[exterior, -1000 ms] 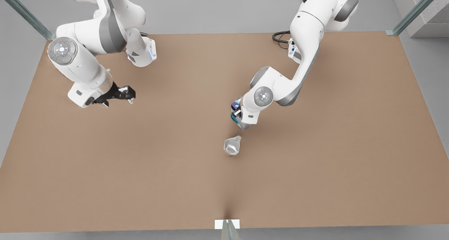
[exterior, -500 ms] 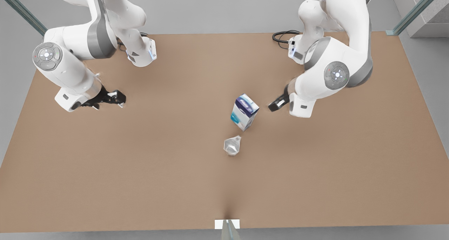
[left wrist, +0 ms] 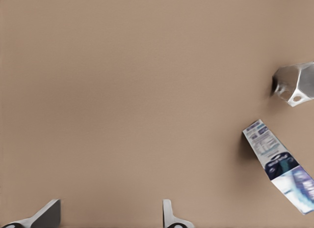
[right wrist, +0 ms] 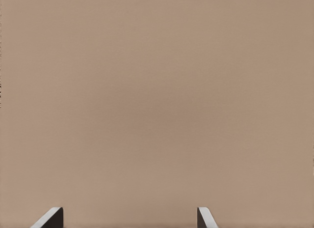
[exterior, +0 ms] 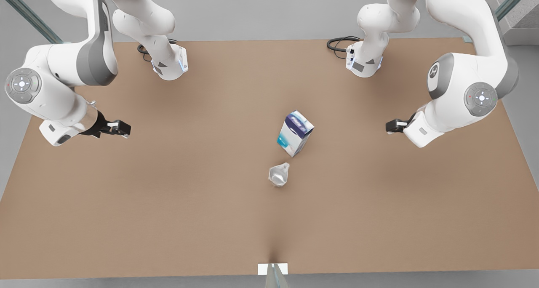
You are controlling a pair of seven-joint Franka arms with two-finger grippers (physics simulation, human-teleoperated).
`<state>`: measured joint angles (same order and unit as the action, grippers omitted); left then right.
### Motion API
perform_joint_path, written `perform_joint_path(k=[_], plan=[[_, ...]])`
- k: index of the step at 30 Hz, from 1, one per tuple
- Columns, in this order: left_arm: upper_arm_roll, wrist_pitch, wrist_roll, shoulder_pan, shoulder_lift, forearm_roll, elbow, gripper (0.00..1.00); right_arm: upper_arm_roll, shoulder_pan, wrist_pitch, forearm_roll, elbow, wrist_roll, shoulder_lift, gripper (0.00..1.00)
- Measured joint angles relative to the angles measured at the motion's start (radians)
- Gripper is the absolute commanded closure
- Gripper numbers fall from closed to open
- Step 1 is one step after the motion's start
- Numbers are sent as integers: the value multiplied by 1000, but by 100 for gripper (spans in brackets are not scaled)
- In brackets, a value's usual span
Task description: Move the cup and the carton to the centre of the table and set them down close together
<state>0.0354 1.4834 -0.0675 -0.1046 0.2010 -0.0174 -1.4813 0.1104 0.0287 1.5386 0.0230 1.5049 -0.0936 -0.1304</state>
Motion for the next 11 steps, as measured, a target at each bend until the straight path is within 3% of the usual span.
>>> perform_joint_path(k=[11], plan=[[-6,-2,0,1,-3,13,6,0,0,4,4,0,-3,0,-2,0]])
